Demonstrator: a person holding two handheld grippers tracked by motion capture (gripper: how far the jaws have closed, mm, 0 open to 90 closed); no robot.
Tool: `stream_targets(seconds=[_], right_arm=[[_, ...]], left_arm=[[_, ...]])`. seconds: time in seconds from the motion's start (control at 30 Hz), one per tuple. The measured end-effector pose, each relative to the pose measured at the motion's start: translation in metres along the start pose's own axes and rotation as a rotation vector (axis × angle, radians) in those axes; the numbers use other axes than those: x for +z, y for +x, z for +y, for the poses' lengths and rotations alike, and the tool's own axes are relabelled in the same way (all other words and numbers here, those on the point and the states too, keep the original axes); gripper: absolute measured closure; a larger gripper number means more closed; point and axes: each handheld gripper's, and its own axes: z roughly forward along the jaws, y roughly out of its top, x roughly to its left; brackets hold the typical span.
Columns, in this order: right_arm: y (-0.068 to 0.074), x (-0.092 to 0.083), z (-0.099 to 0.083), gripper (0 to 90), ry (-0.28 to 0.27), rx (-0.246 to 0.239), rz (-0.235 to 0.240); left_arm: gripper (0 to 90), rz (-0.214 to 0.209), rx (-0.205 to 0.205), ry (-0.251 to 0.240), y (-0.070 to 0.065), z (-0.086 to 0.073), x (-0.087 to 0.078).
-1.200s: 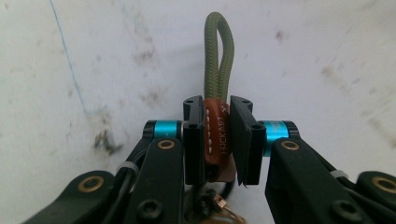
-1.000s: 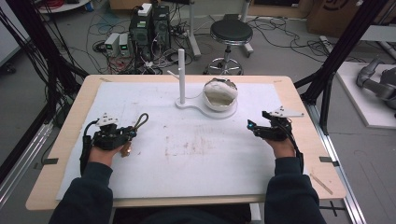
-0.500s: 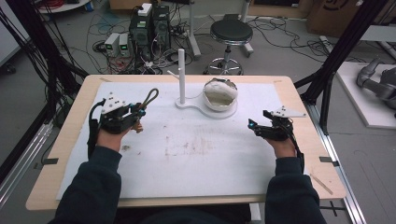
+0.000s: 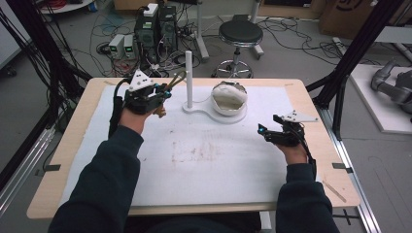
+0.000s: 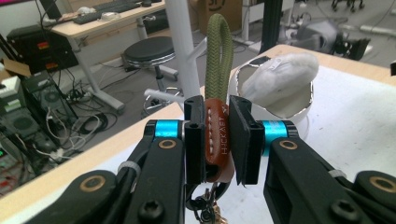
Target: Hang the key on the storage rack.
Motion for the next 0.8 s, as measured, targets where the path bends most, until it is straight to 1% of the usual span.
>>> stream_targets(seconds=[0.03, 0.07, 0.1, 0.13, 0.17, 0.2, 0.37, 0.43, 0.5, 0.53, 0.57, 0.6, 0.67, 0.8], right_arm=[[0.0, 0.0, 0.0, 24.4, -0.001, 0.0, 0.001], [0.0, 0.0, 0.0, 24.4, -0.001, 0.0, 0.001], [0.0, 0.001, 0.0, 24.4, 0.0, 0.001, 0.001], [0.0, 0.001, 0.0, 24.4, 0.0, 0.0, 0.002], [0.0, 0.001, 0.0, 24.4, 0.001, 0.0, 0.002], [0.0, 0.001, 0.0, 24.4, 0.001, 0.0, 0.002], [0.0, 0.0, 0.0, 24.4, 0.001, 0.001, 0.006], [-0.001, 0.0, -0.001, 24.4, 0.002, 0.002, 0.007], [-0.001, 0.0, -0.002, 24.4, 0.005, 0.007, 0.007], [-0.002, 0.0, -0.002, 24.5, 0.004, 0.007, 0.007], [-0.002, 0.0, -0.002, 24.5, 0.004, 0.007, 0.007], [-0.002, 0.0, -0.002, 24.5, 0.004, 0.006, 0.008], [-0.002, 0.0, -0.002, 24.4, 0.004, 0.004, 0.009], [-0.002, 0.001, -0.003, 24.4, 0.009, 0.008, 0.009]], left_arm=[[76.5, -0.01, 0.01, -0.006, -0.002, 0.007, 0.005], [76.5, -0.01, 0.01, -0.006, -0.002, 0.007, 0.005], [76.6, -0.014, 0.023, 0.014, -0.003, 0.013, 0.011], [76.5, -0.014, 0.023, 0.014, -0.003, 0.013, 0.011], [76.6, -0.019, 0.017, 0.028, -0.003, 0.016, 0.019], [76.5, -0.019, 0.017, 0.028, -0.003, 0.016, 0.019], [76.6, 0.012, -0.005, 0.091, 0.002, 0.015, 0.041], [76.7, 0.013, -0.01, 0.093, 0.003, 0.014, 0.043], [76.8, 0.027, -0.023, 0.1, 0.005, 0.014, 0.046], [76.8, 0.027, -0.05, 0.094, 0.008, 0.013, 0.049], [76.8, 0.027, -0.05, 0.094, 0.008, 0.013, 0.049], [76.8, 0.022, -0.066, 0.088, 0.009, 0.012, 0.049], [76.9, 0.008, -0.077, 0.071, 0.009, 0.012, 0.049], [76.9, 0.003, -0.085, 0.062, 0.009, 0.013, 0.046]])
